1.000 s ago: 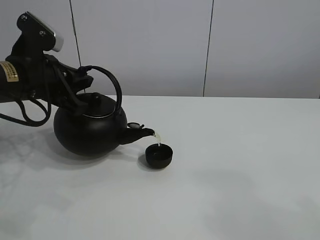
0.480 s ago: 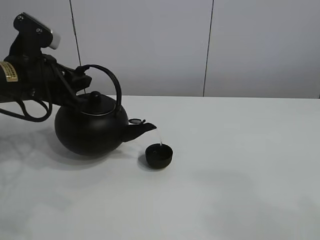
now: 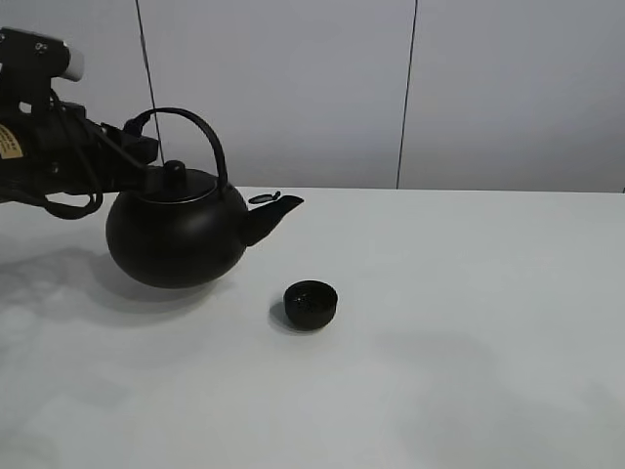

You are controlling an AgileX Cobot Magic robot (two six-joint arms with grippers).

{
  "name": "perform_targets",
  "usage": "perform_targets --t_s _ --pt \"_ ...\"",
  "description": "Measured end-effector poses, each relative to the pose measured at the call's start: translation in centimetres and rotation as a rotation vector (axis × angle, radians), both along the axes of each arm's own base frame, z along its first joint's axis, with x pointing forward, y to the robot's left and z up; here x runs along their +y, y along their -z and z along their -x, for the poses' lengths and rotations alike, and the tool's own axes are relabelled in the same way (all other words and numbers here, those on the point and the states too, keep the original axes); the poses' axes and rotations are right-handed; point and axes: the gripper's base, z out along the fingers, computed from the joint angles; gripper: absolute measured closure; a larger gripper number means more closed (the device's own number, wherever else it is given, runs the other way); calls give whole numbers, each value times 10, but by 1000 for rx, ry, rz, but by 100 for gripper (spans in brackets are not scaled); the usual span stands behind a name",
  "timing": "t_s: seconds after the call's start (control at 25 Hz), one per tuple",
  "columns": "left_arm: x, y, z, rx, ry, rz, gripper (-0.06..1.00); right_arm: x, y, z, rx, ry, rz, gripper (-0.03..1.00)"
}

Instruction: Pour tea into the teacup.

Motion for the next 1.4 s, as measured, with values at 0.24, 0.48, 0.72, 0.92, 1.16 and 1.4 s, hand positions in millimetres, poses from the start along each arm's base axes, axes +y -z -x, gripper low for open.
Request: perform_targets --t_s 0.24,0.48,0.72,0.92,1.16,1.4 --pt "5 11 13 51 -21 0 84 0 0 0 0 0 0 36" --pt "11 17 24 35 -63 24 84 0 0 0 0 0 0 36" --pt "13 17 26 28 -73 29 84 0 0 0 0 0 0 36" --pt "12 17 26 28 -63 25 84 0 0 0 0 0 0 36" --pt "12 18 26 46 -62 31 84 0 0 0 0 0 0 36" --pt "12 21 27 78 -65 20 84 0 0 0 0 0 0 36"
